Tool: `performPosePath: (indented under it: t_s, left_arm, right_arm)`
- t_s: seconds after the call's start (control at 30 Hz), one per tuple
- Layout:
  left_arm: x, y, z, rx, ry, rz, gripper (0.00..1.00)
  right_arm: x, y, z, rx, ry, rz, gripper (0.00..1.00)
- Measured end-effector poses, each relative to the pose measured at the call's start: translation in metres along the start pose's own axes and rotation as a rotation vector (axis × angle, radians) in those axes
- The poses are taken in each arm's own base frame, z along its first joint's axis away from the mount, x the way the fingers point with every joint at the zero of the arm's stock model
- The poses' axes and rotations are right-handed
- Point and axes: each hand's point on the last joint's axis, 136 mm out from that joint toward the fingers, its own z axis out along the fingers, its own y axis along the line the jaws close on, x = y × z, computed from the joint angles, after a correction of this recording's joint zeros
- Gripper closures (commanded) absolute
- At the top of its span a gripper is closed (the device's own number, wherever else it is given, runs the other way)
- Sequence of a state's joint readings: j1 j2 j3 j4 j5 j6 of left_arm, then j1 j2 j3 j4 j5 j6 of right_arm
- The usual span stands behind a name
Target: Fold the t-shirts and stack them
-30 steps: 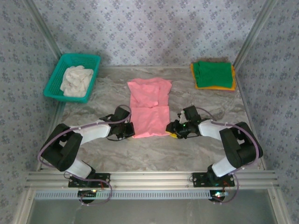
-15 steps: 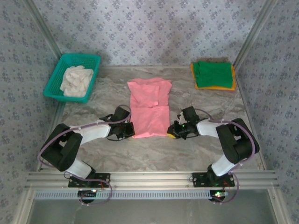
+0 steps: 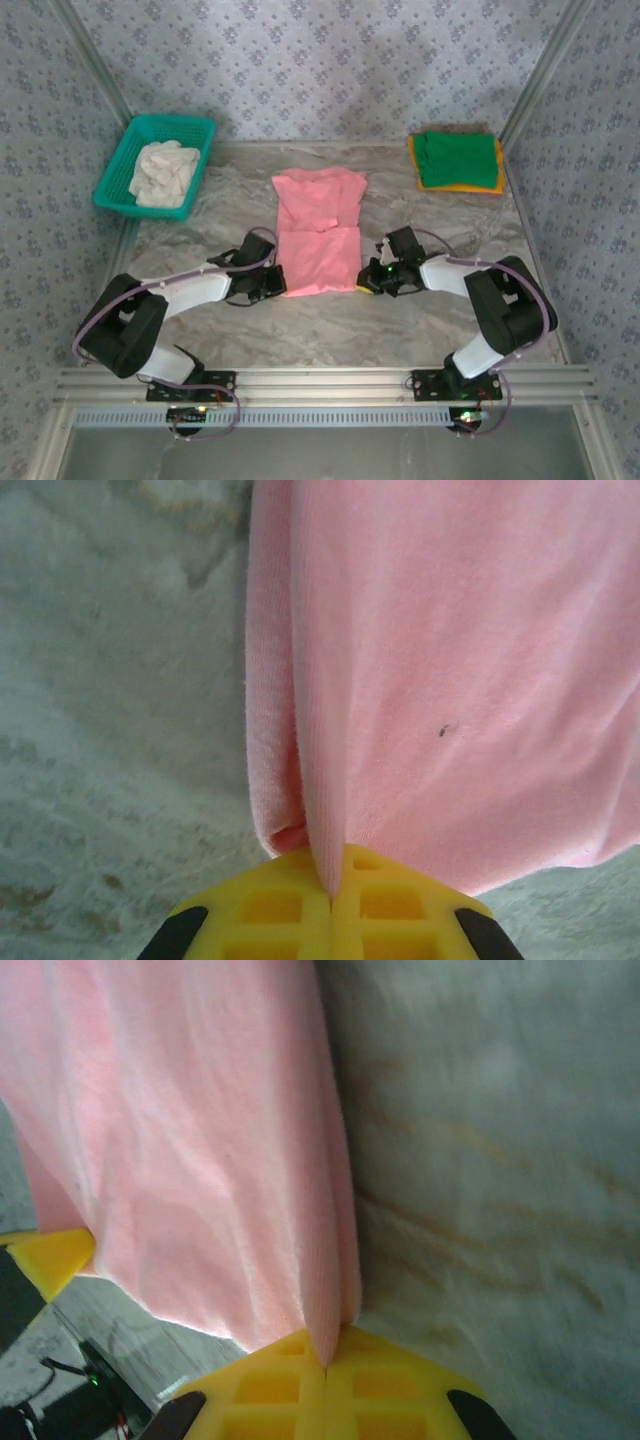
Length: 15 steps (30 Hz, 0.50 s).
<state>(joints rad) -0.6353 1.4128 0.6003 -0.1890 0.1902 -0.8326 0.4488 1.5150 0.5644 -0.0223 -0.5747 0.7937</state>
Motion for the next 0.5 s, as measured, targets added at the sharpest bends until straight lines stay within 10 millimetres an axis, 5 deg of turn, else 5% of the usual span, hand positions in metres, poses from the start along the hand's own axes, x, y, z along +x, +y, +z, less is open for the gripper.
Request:
performPosePath:
  t_s: [0.13,0.23,0.37,0.5]
  left_arm:
    - [0.03,0.002,-0.018,0.014,-0.004,0.044,1.0]
    - [0.037,-0.008,-0.045,0.064,-0.053,0.079,1.0]
    - [0.015,-0.031,-0.081,0.134,-0.159,0.097,1.0]
    - [-0.037,-0.057,-0.1,0.165,-0.227,0.083,1.0]
  right_arm:
    - [0.035,-0.004,-0.011,0.017,0.024,-0.029,1.0]
    - [0.043,0.013,-0.03,-0.012,-0.013,-0.068,1.0]
    - [0.022,0.049,-0.056,-0.047,-0.103,-0.106,1.0]
    - [-0.024,0.087,-0.072,-0.069,-0.182,-0.126,1.0]
